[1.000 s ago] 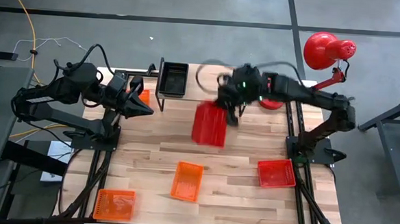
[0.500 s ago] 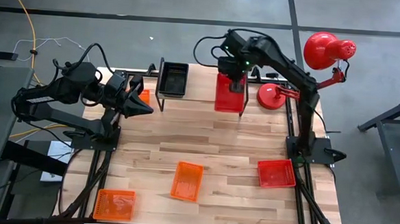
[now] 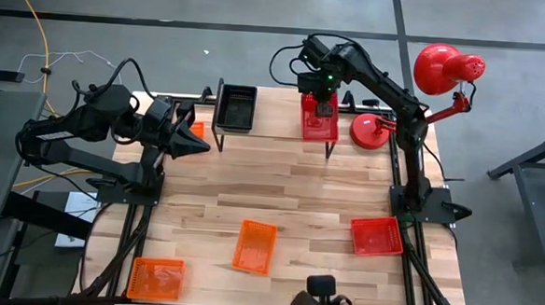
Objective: Stack baskets on shelf by color
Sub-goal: Put the left stacked red baskets on the shelf, then stack the red basket on top of the stacked red baskets on the shelf
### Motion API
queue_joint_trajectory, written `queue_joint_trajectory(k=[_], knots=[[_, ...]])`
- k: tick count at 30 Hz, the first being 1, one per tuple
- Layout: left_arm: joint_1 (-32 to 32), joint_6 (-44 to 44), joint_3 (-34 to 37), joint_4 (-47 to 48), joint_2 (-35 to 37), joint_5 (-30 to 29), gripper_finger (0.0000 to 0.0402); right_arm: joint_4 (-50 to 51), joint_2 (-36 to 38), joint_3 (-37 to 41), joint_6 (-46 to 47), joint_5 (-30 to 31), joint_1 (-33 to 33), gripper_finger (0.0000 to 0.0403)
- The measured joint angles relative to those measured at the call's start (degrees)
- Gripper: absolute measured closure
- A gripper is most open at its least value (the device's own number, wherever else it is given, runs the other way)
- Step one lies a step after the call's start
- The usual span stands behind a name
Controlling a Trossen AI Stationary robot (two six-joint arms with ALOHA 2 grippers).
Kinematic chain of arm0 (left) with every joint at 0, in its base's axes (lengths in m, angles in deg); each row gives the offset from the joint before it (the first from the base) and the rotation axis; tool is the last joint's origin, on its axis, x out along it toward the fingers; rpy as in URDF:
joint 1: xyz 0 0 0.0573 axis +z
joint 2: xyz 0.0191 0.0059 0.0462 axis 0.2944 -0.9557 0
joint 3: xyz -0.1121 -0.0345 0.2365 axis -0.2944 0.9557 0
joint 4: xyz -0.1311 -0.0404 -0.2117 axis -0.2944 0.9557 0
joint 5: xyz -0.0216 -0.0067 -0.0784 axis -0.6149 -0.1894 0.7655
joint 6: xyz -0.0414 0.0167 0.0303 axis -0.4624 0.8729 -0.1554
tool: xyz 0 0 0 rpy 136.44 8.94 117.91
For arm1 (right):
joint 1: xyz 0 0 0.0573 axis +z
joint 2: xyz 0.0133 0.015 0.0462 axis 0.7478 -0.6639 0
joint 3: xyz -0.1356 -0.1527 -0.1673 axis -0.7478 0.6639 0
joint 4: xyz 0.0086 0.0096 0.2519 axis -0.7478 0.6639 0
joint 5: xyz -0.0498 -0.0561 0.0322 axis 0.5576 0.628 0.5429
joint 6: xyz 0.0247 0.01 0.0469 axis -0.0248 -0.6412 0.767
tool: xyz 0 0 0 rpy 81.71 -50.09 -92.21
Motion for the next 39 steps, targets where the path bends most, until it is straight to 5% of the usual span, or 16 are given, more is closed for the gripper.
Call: queue_joint_trajectory(k=[9,27,31,39], knots=[[0.0,0.0,0.0,0.0,0.0,0.0,0.0401,-3.3,-0.4,0.0,-0.2,2.3,-1.2,0.0392],[0.0,0.0,0.0,0.0,0.0,0.0,0.0401,-4.0,1.2,0.0,1.9,7.2,-1.4,0.0239],[0.0,0.3,0.0,0.0,0.0,0.0,0.0401,-3.2,4.2,0.0,6.2,2.2,-1.5,0.0237],[0.1,3.9,0.0,0.1,0.0,-1.3,0.0401,4.4,9.8,0.0,19.9,-25.1,0.5,0.0251]])
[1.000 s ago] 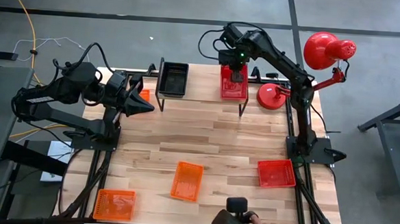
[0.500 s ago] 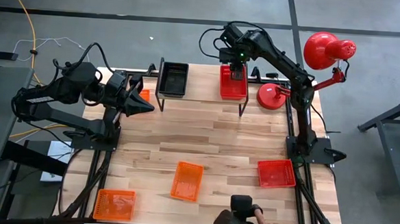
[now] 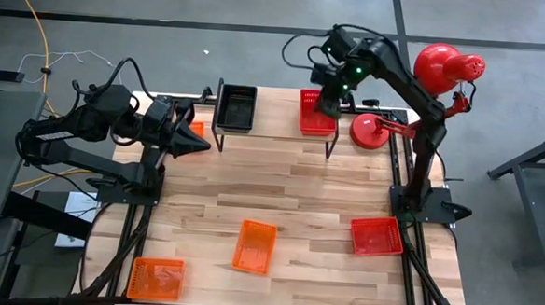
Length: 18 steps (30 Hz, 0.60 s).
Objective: Stack baskets on shelf by color
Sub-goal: Stack the red basket on top of the stacked red baskets on the shelf
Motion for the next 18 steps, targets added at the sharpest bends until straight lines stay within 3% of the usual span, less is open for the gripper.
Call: queue_joint_trajectory(k=[6,13,18], knots=[[0.1,2.8,0.0,0.4,0.0,-2.3,0.0401,0.2,4.2,0.0,5.6,-7.9,9.6,0.0262],[0.1,3.7,0.0,1.6,0.0,-2.3,0.0401,0.2,6.3,0.0,14.3,-4.1,24.7,0.0263],[0.1,3.7,0.0,1.6,0.0,-2.3,0.0401,0.2,6.9,0.0,21.9,3.8,33.7,0.0263]])
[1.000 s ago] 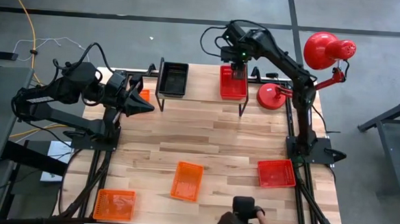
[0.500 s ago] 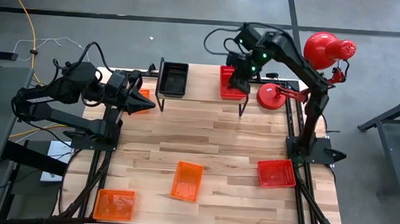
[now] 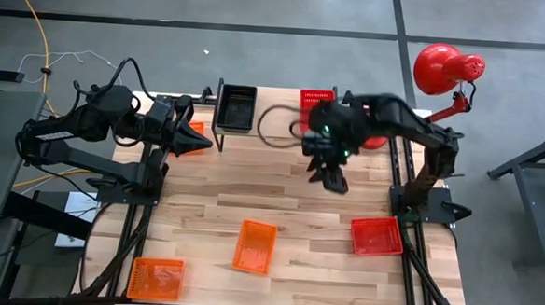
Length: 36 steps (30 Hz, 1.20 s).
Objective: Stack baskets on shelf by color
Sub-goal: Stack the red basket on top of the stacked red baskets on the shelf
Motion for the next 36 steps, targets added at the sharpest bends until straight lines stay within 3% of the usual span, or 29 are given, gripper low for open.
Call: queue_joint_trajectory(k=[5,10,15,20,24,29,36], knots=[[0.0,1.0,0.0,0.0,0.0,0.2,0.0401,-0.2,3.8,4.5,10.9,8.4,6.9,0.0264],[0.0,1.5,0.0,0.1,0.0,0.2,0.0401,-1.0,17.0,29.1,31.5,15.8,14.4,0.0264],[0.0,1.5,0.0,0.1,0.0,0.2,0.0401,-13.2,30.0,52.7,64.9,13.2,22.5,0.0264],[0.0,1.5,0.0,0.1,0.0,0.2,0.0401,-25.1,34.4,66.8,91.6,10.6,30.1,0.0263],[0.0,1.5,0.0,0.1,0.0,0.2,0.0401,-31.7,32.8,73.5,100.5,10.6,33.0,0.0263],[0.0,1.5,0.0,0.1,0.0,0.2,0.0401,-33.1,28.4,77.1,106.6,15.2,33.5,0.0263],[0.0,1.5,0.0,0.1,0.0,0.2,0.0401,-31.2,20.6,77.3,107.2,16.8,33.3,0.0263]])
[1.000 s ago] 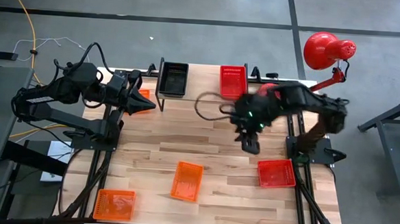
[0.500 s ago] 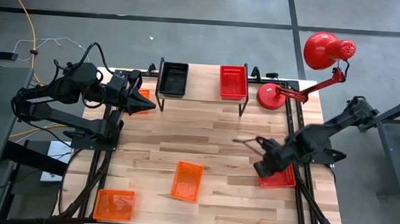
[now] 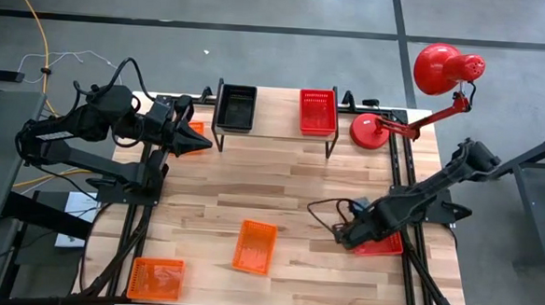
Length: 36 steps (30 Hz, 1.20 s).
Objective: Stack baskets on shelf by color
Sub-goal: Stack the red basket on top of the stacked red baskets on the shelf
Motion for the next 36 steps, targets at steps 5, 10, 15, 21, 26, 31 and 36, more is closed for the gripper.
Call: queue_joint_trajectory(k=[5,10,15,21,26,31,36], knots=[[0.0,0.0,0.0,0.0,0.0,0.0,0.0401,-0.7,-2.1,0.0,-0.1,-0.1,0.0,0.0263],[0.0,0.0,0.0,0.0,0.0,0.0,0.0401,-0.7,-1.9,0.0,-0.1,0.4,0.0,0.0263],[0.0,0.0,0.0,0.0,0.0,0.0,0.0401,-0.6,-1.9,0.0,-0.1,0.3,0.0,0.0263],[0.0,-0.6,0.0,0.0,0.0,0.0,0.0401,-1.7,-1.9,0.0,0.0,0.3,0.0,0.0263],[0.0,-2.5,0.0,0.0,0.0,0.0,0.0401,-1.5,-1.9,0.0,0.3,-0.1,0.0,0.0263],[0.0,-0.6,0.0,0.0,0.0,-0.6,0.0402,-0.9,-1.9,0.0,6.4,2.9,-0.1,0.0263],[0.0,-1.5,0.0,0.0,-0.6,-0.9,0.0401,-0.8,-1.9,0.0,6.9,2.8,-0.1,0.0263]])
